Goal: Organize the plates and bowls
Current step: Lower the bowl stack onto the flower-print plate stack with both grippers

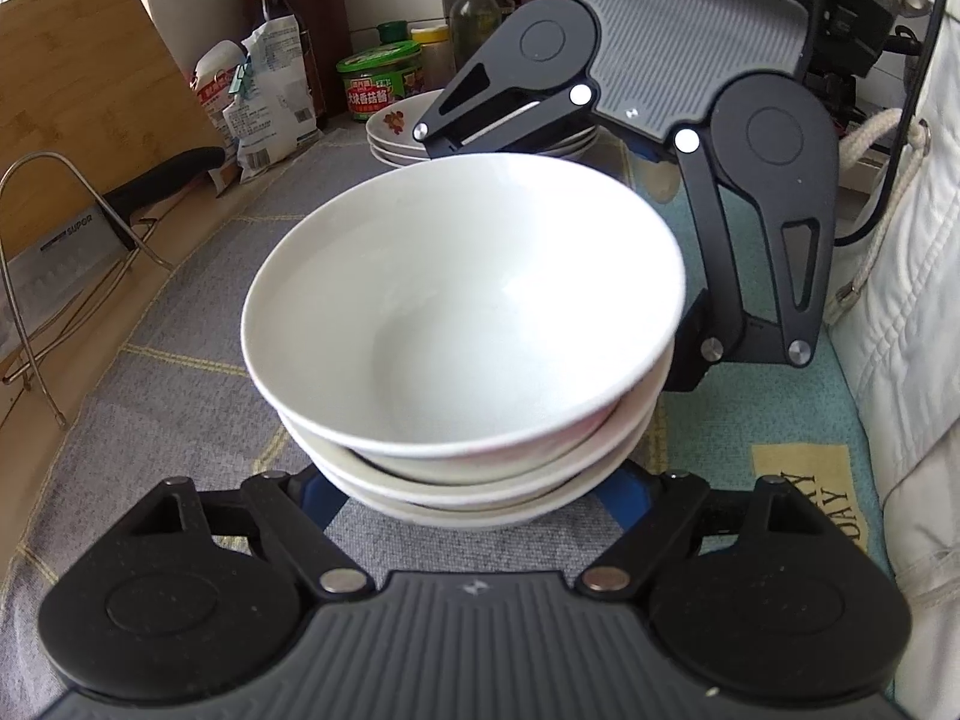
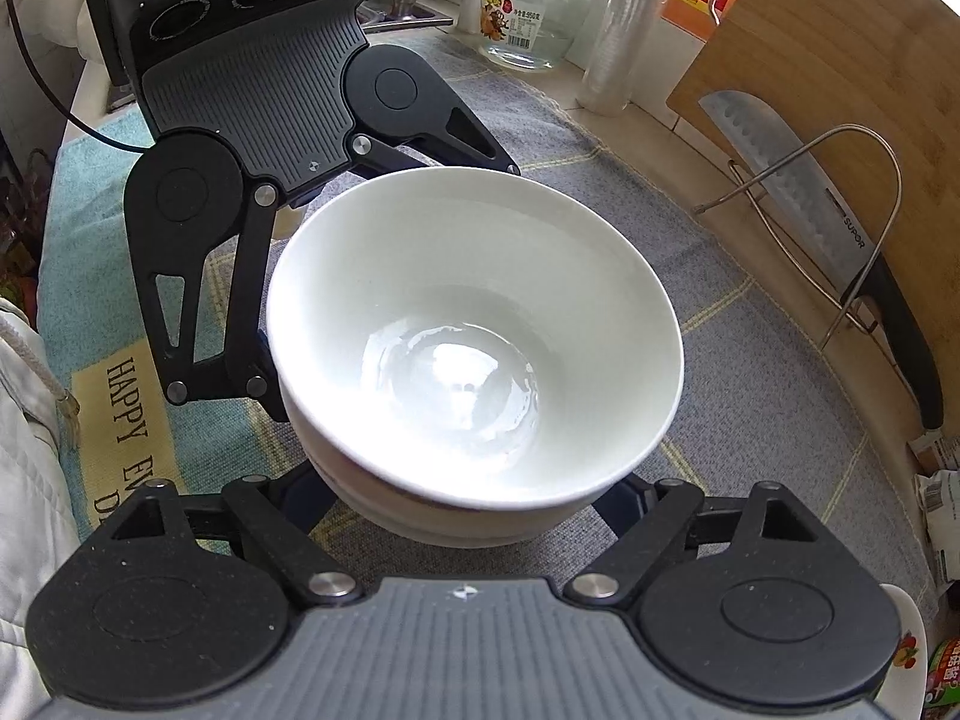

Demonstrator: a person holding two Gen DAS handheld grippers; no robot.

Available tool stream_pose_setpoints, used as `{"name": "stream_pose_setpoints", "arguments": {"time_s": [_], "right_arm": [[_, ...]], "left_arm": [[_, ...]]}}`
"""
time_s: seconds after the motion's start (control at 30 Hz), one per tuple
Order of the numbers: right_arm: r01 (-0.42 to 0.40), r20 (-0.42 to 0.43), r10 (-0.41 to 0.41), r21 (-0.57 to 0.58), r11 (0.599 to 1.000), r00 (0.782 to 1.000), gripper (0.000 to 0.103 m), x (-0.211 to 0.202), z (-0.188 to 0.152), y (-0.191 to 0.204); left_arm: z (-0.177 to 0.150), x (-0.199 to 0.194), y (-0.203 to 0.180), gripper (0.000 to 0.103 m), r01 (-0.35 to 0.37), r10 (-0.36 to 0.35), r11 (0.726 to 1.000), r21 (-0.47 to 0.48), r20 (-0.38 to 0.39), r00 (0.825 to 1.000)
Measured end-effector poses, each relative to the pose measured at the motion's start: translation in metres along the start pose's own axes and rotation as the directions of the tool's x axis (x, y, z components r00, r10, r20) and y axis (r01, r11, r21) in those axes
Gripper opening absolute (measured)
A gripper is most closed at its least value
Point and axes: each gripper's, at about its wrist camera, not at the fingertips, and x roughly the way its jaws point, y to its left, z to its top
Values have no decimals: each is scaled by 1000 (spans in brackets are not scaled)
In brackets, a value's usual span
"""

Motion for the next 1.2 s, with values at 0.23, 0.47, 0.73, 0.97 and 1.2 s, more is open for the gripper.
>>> {"name": "stream_pose_setpoints", "arguments": {"time_s": [0.23,0.47,0.73,0.97,1.2], "right_arm": [[3,12,-3,-14,1000,1000,91,-8,1,3],[-3,50,4,-6,1000,999,91,-31,-8,-3],[-4,76,5,-8,1000,997,91,-63,-39,-31],[31,77,-31,7,1000,997,91,-91,-73,-70],[80,59,-82,40,996,995,91,-108,-105,-112]], "left_arm": [[4,-2,-5,85,-15,15,1000,-4,-15,1000],[28,-3,-13,85,-24,24,1000,7,-41,999],[74,17,-23,85,-34,34,999,8,-45,998],[127,50,-27,85,-35,35,998,46,-16,999],[171,88,-27,85,-20,20,995,95,8,1000]]}}
